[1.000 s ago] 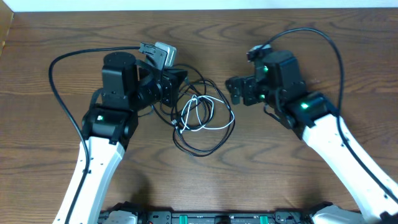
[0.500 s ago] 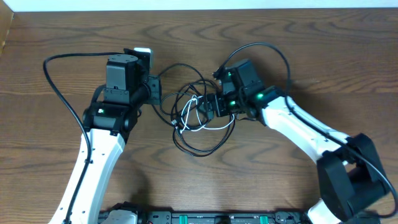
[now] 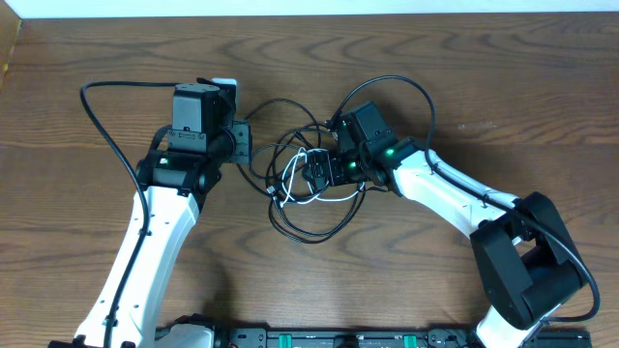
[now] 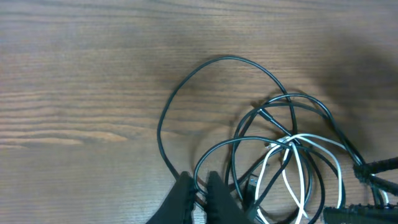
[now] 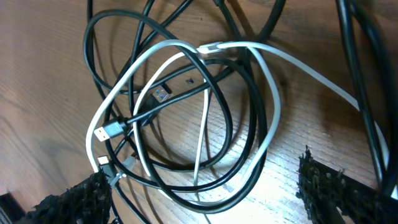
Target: Untangle cables
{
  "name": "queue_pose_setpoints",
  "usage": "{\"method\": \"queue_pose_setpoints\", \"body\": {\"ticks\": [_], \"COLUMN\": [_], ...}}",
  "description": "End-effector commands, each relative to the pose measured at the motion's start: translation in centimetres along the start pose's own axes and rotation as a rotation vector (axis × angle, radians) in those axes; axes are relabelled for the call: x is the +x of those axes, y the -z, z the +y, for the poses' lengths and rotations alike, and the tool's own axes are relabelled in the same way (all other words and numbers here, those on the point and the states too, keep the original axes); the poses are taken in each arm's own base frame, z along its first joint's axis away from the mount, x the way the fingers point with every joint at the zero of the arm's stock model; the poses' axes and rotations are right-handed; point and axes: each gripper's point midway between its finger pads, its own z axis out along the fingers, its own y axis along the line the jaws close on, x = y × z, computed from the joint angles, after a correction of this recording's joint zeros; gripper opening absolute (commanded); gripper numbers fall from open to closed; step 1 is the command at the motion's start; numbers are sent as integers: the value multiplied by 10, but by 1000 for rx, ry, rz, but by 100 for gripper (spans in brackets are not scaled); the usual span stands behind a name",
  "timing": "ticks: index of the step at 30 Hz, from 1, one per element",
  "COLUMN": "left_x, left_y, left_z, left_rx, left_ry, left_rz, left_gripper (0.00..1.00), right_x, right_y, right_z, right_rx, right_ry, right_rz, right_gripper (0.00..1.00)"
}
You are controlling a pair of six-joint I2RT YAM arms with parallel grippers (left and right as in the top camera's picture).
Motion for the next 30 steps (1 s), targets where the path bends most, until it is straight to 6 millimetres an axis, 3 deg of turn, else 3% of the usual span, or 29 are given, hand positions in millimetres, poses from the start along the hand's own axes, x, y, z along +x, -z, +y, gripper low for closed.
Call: {"method": "queue_pose_setpoints", "body": {"ticks": [1,3,5,6,10,12,14,15,16,23,26,29,30], "left_x": [1,1,1,1,1,1,1,1,1,2,2,2,1], "left_y": [-3,-3,-3,-3,-3,-3,-3,-3,-3,-3,-3,-3,-3], "left_z": [5,5,5,5,5,5,5,5,5,5,5,5,5], "left_rx": [-18,-18,-18,-18,-18,-18,-18,-18,-18,-18,-18,-17,-17], "left_ry": [19,19,19,19,19,19,19,19,19,19,19,19,19], "left_rz": [7,7,7,7,7,7,7,7,7,8,8,8,7], "left_gripper": [27,42,68,73,77,77,77,77,77,77,77,77,77], "right_x": [1,3,9,11,14,16,16,17,17,-1,-30,-62,-66], "right_y": [-8,-14,-25,-29,-37,-38,-39,-39,-39,-24,11,74,84], "right_z": [-4,-5,1,6,17,19,20,20,21,11,11,17,20], "right_rx": [31,31,-4,-32,-67,-66,-65,-63,-63,-83,-106,-130,-135], "right_ry": [-31,-43,-45,-39,-35,-32,-28,-25,-20,-49,-59,-42,-32], "right_rz": [-1,8,31,39,45,48,49,49,49,9,-83,-228,-251], "right_gripper": [94,94,92,90,89,84,59,19,1,1,1,1,1]}}
